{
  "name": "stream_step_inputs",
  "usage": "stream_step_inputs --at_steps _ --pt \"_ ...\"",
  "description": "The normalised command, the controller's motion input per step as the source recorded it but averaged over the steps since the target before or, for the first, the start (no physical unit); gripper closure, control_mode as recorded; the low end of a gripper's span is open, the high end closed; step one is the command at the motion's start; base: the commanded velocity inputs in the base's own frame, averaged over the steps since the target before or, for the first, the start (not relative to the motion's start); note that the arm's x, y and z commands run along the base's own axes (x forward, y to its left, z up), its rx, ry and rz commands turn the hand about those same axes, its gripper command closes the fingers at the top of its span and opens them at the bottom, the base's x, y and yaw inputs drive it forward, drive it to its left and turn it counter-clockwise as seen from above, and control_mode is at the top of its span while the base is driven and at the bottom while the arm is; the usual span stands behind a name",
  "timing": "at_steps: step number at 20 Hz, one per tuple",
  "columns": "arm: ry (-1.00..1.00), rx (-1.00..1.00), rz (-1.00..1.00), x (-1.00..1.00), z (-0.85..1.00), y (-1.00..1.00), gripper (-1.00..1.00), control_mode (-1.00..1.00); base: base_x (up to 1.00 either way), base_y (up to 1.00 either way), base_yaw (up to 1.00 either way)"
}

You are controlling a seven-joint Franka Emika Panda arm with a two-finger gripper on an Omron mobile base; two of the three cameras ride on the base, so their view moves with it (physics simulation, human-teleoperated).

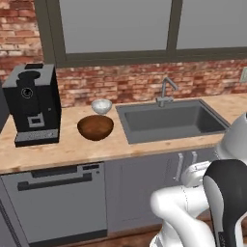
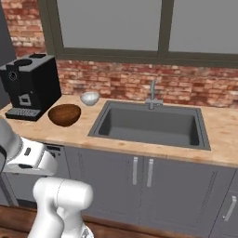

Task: Pick up the bowls on the counter and stack them on top of one another in the open cabinet. Place the smaller bowl on top of the larger bowl.

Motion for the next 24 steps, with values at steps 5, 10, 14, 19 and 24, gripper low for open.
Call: stream_step_inputs --at_steps 5,10,14,19,24 --pt "0.0 0.0 0.0 0.0 0.0 0.0 -1.0 1.0 0.78 -0.07 0.02" --pt "0.0 0.0 0.0 0.0 0.0 0.0 -1.0 1.0 0.82 -0.14 0.06" --pt "0.0 0.0 0.0 0.0 0.0 0.0 -1.0 1.0 0.78 -0.18 0.09" --pt "0.0 0.0 0.0 0.0 0.0 0.0 -1.0 1.0 0.51 -0.18 0.1" --pt "0.0 0.0 0.0 0.01 0.0 0.0 -1.0 -1.0 0.0 -0.02 0.01"
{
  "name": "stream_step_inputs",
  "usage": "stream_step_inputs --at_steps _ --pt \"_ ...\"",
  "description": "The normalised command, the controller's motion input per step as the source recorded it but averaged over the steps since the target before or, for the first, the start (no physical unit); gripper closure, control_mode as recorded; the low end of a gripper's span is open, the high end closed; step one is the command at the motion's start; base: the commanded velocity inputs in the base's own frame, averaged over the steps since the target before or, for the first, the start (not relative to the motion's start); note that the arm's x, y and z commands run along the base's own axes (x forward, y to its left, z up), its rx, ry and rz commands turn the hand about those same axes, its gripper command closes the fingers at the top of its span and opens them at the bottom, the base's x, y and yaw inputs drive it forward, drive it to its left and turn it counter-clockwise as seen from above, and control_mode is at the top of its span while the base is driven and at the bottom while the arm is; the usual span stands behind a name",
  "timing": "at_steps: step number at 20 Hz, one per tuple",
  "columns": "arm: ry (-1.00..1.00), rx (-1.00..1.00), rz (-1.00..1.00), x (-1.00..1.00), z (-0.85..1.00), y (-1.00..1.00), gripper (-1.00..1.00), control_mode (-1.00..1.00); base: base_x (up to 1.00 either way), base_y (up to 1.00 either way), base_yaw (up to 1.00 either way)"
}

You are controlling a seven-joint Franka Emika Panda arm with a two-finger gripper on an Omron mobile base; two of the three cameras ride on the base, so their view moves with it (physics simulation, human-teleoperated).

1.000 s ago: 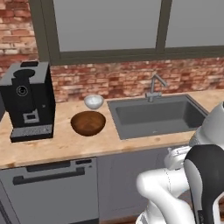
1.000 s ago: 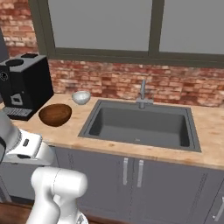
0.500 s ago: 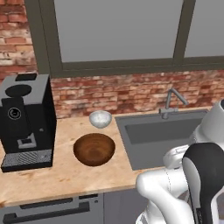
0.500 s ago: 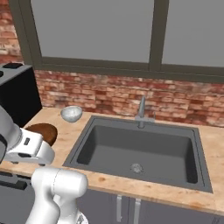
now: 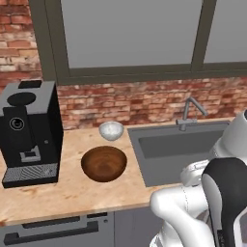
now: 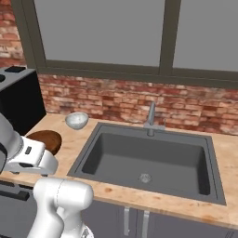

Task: Pick up the bowls on the counter and stack them on top of one another in the open cabinet. Place the smaller bowl on top of the larger bowl.

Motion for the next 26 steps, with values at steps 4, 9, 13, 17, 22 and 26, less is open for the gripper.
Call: stream_step_inputs --at_steps 4,9,13,17,22,26 --pt "0.01 0.03 0.0 0.4 0.0 -0.01 -1.0 -1.0 0.0 0.0 0.0" --pt "0.0 0.12 -0.05 0.35 0.08 -0.03 -1.0 -1.0 0.0 0.0 0.0" --pt "0.0 0.18 -0.09 0.24 0.14 -0.05 -1.0 -1.0 0.0 0.0 0.0" --pt "-0.03 0.14 -0.14 0.2 0.1 0.01 -1.0 -1.0 0.0 0.0 0.0" --pt "-0.1 0.07 -0.2 0.18 0.01 0.12 -1.0 -1.0 0.0 0.0 0.0" --pt "-0.15 0.02 -0.19 0.12 0.0 0.15 -1.0 -1.0 0.0 0.0 0.0"
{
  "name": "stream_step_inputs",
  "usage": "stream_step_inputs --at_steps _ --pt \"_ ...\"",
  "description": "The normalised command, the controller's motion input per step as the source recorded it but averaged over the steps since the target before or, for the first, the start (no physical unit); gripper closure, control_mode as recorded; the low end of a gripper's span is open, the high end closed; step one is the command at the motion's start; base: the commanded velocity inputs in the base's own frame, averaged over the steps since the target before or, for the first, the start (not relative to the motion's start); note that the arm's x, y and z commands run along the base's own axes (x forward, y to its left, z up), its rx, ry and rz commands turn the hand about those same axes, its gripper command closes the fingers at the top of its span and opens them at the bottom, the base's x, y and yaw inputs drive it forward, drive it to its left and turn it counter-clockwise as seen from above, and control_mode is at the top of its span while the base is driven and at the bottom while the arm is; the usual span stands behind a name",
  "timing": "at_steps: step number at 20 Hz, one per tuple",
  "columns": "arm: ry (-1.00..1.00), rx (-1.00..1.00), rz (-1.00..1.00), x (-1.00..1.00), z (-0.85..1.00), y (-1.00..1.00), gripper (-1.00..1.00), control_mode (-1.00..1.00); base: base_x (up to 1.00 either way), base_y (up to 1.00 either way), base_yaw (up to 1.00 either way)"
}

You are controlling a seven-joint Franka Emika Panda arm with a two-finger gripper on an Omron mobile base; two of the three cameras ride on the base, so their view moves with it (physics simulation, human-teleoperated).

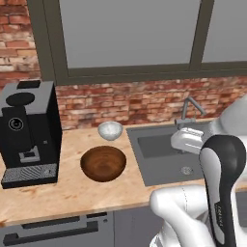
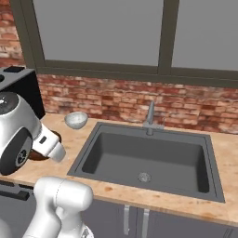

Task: Pick up the bowls on the counter and stack them on top of one another in the open cabinet. Place the smaller bowl on top of the larger bowl.

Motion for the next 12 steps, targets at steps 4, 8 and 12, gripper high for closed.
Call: stream_step_inputs --at_steps 4,8,12 --pt "-0.15 0.0 -0.15 0.15 0.0 0.15 -1.0 -1.0 0.0 0.0 0.0" --pt "-0.03 0.0 -0.04 0.06 0.0 0.06 -1.0 -1.0 0.0 0.0 0.0" --pt "0.0 0.0 0.0 0.14 0.0 0.0 -1.0 -1.0 0.0 0.0 0.0"
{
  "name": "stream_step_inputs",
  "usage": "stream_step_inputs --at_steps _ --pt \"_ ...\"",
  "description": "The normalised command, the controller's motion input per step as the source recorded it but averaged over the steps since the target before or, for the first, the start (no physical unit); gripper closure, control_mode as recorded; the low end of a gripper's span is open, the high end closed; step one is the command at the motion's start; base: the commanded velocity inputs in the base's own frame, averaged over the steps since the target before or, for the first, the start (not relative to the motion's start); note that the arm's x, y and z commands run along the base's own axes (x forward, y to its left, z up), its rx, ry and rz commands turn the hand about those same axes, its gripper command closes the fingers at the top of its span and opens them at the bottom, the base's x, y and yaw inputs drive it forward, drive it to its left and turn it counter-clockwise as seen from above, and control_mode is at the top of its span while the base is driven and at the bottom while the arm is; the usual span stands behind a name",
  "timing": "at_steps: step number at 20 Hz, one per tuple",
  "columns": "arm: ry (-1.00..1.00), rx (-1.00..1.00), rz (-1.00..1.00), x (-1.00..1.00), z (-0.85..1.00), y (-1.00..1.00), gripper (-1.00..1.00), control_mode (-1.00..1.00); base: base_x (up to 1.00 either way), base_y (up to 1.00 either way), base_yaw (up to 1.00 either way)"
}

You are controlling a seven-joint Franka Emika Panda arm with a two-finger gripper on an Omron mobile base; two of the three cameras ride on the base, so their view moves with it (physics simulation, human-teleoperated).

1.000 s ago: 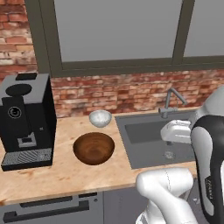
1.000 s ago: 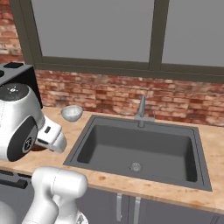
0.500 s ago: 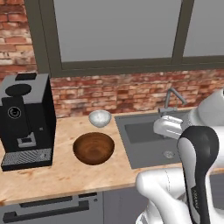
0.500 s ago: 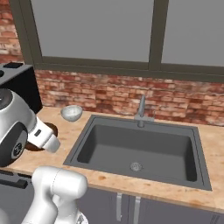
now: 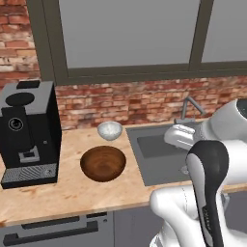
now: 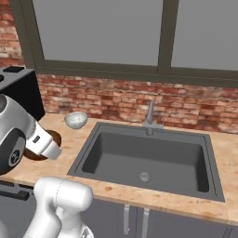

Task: Pick up the bowls on the counter and stack them on top of one another in the open cabinet. Place the smaller bowl on top of the larger bowl.

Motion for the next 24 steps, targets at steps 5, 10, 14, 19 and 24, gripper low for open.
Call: stream_step_inputs --at_steps 5,10,14,19,24 --pt "0.01 0.09 0.0 0.53 0.0 0.0 -1.0 -1.0 0.0 0.0 0.0" --pt "0.0 0.11 -0.01 0.47 -0.01 0.01 -1.0 -1.0 0.0 0.0 0.0" --pt "-0.04 0.07 -0.05 0.43 -0.06 0.13 -1.0 -1.0 0.0 0.0 0.0" --pt "-0.07 0.03 -0.07 0.39 -0.07 0.13 -1.0 -1.0 0.0 0.0 0.0" --pt "-0.09 0.0 -0.06 0.34 -0.09 0.06 -1.0 -1.0 0.0 0.0 0.0"
